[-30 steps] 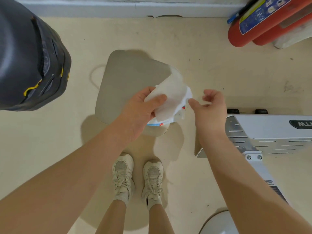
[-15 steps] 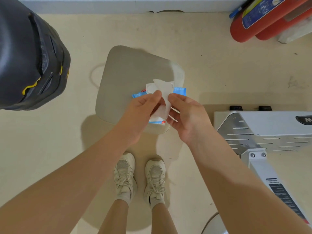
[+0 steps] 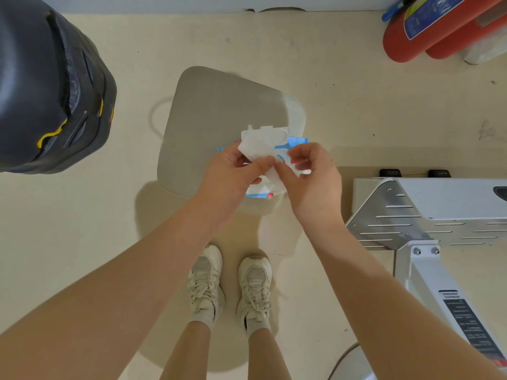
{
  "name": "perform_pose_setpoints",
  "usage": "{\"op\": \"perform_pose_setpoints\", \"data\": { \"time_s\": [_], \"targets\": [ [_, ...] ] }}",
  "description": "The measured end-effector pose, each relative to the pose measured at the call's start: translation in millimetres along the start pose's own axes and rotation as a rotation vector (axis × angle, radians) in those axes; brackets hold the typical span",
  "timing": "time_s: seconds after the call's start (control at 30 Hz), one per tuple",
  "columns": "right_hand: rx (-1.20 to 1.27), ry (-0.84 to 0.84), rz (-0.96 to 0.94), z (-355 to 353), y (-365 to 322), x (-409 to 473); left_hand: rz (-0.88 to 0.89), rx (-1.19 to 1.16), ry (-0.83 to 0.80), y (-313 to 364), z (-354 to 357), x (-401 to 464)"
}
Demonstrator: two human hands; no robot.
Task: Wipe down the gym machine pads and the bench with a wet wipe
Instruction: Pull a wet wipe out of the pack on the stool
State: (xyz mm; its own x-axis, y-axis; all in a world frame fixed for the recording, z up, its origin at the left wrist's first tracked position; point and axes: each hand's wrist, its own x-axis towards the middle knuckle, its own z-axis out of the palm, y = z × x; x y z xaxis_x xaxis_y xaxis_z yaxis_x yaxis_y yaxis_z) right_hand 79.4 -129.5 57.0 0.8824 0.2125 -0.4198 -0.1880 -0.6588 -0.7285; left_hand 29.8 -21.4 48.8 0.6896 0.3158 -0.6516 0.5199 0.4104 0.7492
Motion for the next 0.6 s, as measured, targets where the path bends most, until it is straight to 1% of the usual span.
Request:
{"op": "perform_pose_setpoints", "data": {
  "time_s": [0.07, 0.13, 0.17, 0.23, 0.3, 0.33, 0.37, 0.4, 0.47, 0.5, 0.53, 0.6],
  "targets": [
    [-0.017, 0.041, -0.129, 1.3, 1.1, -2.4, 0.014, -0.009, -0.021, 1.3, 0.0, -0.6],
    [-0.055, 0.033, -0.279, 3.3, 1.3, -4.2, 0.018, -0.027, -0.045, 3.6, 0.8, -0.2],
    [-0.074, 0.021, -0.333, 4.0, 1.8, -4.5, 0.010, -0.073, -0.061, 4.5, 0.6, -0.1],
    [-0.088, 0.004, -0.345, 3.4, 2.3, -3.3, -0.010, -0.173, -0.108, 5.5, 0.4, 0.9],
    [-0.061, 0.032, -0.251, 2.2, 1.8, -1.2, -0.023, -0.137, -0.156, 6.2, 0.5, -0.1],
    [0.005, 0.034, -0.164, 1.0, 0.7, 0.5, -0.011, -0.080, -0.145, 5.8, 0.2, -0.2],
    [0.140, 0.018, -0.050, -1.2, -1.2, 2.9, 0.012, -0.014, -0.103, 6.4, 0.1, -0.3],
    [0.340, -0.019, 0.061, -4.2, -3.7, 5.2, 0.050, 0.052, -0.028, 6.2, -0.7, 1.2],
    [0.778, -0.176, 0.223, -10.6, -5.7, 8.9, 0.114, 0.077, 0.094, 7.8, -2.6, 5.3],
    [0.921, -0.251, 0.266, -13.9, -5.2, 10.5, 0.111, 0.068, 0.106, 9.2, -3.8, 7.9],
    [1.010, -0.307, 0.290, -16.6, -3.4, 12.1, 0.088, 0.068, 0.094, 11.1, -4.3, 10.5],
    [1.083, -0.372, 0.301, -20.5, 0.4, 14.5, -0.042, 0.079, 0.012, 15.7, -4.0, 13.8]
  ]
}}
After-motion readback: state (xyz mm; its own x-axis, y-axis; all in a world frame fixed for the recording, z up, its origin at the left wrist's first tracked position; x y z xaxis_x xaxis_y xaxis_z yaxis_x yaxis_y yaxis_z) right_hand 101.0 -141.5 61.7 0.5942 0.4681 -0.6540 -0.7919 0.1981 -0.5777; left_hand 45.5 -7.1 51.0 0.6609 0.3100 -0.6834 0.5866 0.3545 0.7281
